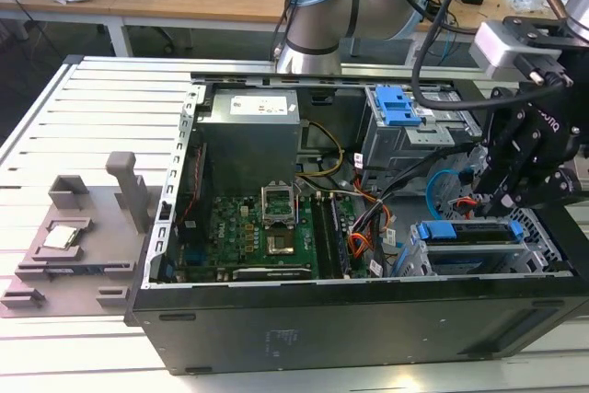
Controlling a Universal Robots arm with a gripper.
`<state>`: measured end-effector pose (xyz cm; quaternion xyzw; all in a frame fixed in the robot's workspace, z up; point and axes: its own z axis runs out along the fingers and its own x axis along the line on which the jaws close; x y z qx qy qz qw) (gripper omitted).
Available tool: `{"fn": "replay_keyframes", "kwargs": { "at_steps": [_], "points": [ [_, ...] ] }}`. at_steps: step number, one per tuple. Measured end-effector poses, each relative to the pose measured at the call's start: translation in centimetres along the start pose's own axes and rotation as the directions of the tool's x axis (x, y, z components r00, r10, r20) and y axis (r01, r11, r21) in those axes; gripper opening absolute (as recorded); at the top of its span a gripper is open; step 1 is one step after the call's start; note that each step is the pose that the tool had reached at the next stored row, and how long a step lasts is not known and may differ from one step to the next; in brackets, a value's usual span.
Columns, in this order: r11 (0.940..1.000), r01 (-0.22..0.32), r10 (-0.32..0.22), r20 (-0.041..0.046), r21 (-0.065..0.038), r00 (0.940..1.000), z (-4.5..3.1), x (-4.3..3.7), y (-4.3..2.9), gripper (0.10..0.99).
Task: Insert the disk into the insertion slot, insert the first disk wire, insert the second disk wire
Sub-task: 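Insert the first disk wire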
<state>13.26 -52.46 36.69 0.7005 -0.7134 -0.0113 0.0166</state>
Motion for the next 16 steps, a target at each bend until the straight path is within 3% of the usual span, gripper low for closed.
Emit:
{"fn": "replay_keyframes", "kwargs": {
  "at_steps": [4,14,16],
  "points": [
    [1.0,0.0,0.0,-0.0001,0.0,1.0,0.41,0.0,-0.02,0.361],
    [1.0,0.0,0.0,-0.0001,0.0,1.0,0.52,0.0,-0.02,0.361],
    [1.0,0.0,0.0,-0.0001,0.0,1.0,0.53,0.0,-0.02,0.282]
  ]
}}
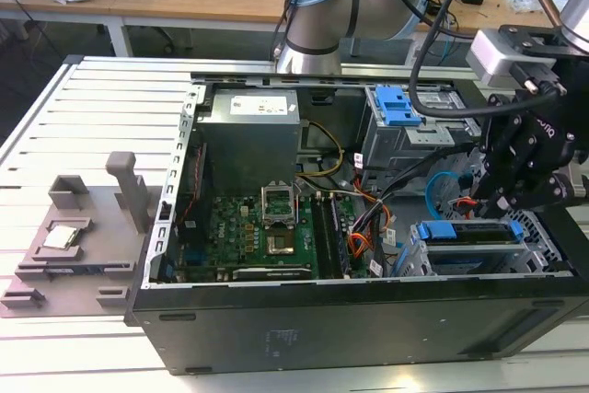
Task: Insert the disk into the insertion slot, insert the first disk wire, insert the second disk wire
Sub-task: 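Insert the first disk wire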
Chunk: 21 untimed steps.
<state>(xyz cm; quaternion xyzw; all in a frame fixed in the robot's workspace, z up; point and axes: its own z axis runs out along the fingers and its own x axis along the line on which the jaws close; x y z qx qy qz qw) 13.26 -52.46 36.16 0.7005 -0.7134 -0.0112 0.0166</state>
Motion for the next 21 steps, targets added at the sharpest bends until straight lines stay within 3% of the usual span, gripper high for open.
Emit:
{"fn": "replay_keyframes", "kwargs": {
  "at_steps": [2,8,15,21],
  "points": [
    [1.0,0.0,0.0,0.0,0.0,1.0,0.01,0.0,0.0,0.161],
    [1.0,0.0,0.0,0.0004,0.0,1.0,0.06,0.05,0.0,0.157],
    [1.0,0.0,0.0,0.0,0.0,1.0,0.08,1.3,-0.03,0.157],
    [1.0,0.0,0.0,0.0006,0.0,1.0,0.25,1.4,-0.06,0.157]
  ]
}}
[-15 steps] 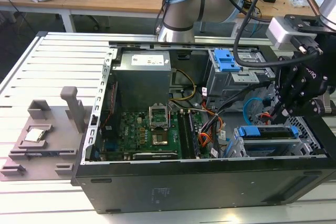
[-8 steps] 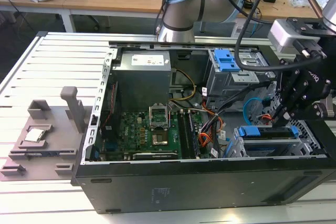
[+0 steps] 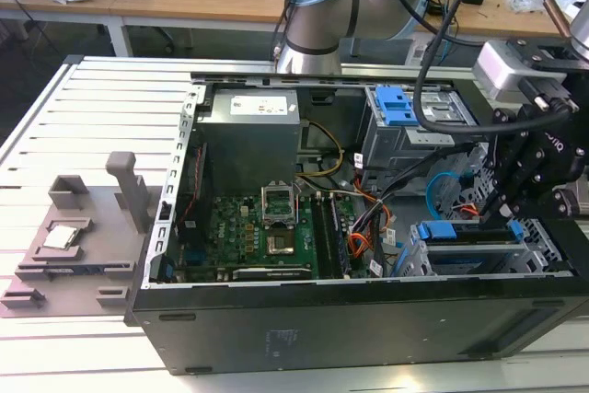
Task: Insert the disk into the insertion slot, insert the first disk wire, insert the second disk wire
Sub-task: 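Insert the first disk wire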
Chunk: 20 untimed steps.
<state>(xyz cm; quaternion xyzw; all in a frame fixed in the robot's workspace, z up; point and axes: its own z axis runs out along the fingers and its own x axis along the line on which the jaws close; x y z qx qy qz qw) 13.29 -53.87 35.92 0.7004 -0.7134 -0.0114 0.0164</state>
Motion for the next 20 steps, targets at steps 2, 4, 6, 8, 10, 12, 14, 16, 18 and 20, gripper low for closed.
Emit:
{"fn": "replay_keyframes", "kwargs": {
  "at_steps": [2,4,6,8,10,12,14,16,18,20],
  "points": [
    [1.0,0.0,0.0,0.0003,0.0,1.0,0.07,0.0,-0.05,0.157],
    [1.0,0.0,0.0,0.0011,0.0,1.0,0.33,-0.01,-0.12,0.157],
    [1.0,0.001,0.0,0.0097,0.0,1.0,0.42,0.0,-0.16,0.157],
    [1.0,0.001,-0.001,0.0246,-0.001,0.9997,0.51,-0.01,-0.23,0.157],
    [1.0,0.002,-0.002,0.0523,-0.002,0.9986,0.86,-0.04,-0.47,0.157],
    [1.0,0.003,-0.003,0.0611,-0.002,0.9981,1.05,-0.07,-0.72,0.157],
    [1.0,0.003,-0.002,0.0621,-0.003,0.9981,1.13,-0.06,-0.86,0.157],
    [1.0,0.003,-0.003,0.0632,-0.003,0.998,1.24,-0.07,-1.06,0.157],
    [1.0,0.003,-0.003,0.0636,-0.003,0.998,1.29,-0.08,-1.18,0.157],
    [1.0,0.003,-0.002,0.0635,-0.003,0.998,1.29,-0.07,-1.27,0.157]
  ]
}}
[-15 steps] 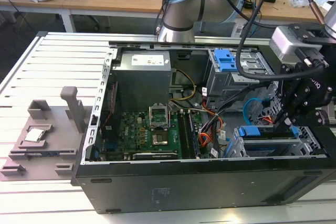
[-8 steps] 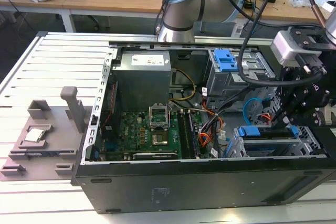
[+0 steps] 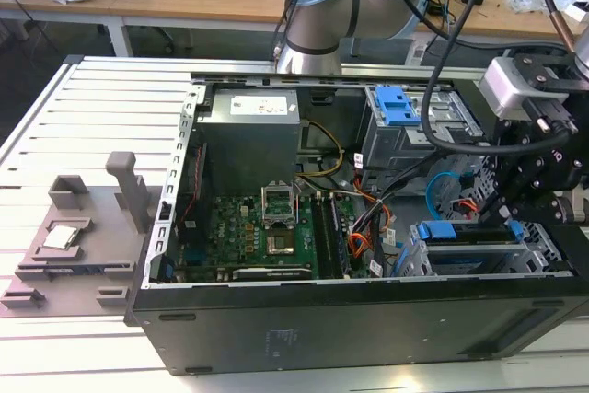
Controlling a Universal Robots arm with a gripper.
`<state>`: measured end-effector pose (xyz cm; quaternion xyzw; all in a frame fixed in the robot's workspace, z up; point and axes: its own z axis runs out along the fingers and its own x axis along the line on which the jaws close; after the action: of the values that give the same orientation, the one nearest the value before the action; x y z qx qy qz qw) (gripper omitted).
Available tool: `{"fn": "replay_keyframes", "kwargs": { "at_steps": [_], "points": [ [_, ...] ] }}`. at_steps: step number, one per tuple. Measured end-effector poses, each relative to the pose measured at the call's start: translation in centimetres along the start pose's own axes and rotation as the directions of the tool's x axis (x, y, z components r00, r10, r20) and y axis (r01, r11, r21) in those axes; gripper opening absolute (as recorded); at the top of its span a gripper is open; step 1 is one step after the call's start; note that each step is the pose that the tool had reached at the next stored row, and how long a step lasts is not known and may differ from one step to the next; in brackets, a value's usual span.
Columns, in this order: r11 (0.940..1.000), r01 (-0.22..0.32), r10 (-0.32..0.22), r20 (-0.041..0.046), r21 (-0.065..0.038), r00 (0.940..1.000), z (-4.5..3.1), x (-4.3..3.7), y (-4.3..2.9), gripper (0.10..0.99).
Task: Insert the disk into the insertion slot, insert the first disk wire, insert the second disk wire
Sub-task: 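Insert the first disk wire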
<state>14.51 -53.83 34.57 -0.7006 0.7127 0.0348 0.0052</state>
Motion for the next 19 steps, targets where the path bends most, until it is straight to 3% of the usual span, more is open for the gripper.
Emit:
{"fn": "replay_keyframes", "kwargs": {
  "at_steps": [13,16,19],
  "points": [
    [1.0,0.001,-0.001,0.0004,0.0,1.0,-0.15,0.03,-0.14,0.157],
    [1.0,0.002,-0.002,0.0137,0.0,0.9999,-0.12,0.03,-0.12,0.157],
    [1.0,0.002,-0.002,0.0154,0.0,0.9999,-0.08,0.14,-0.12,0.157]
  ]
}}
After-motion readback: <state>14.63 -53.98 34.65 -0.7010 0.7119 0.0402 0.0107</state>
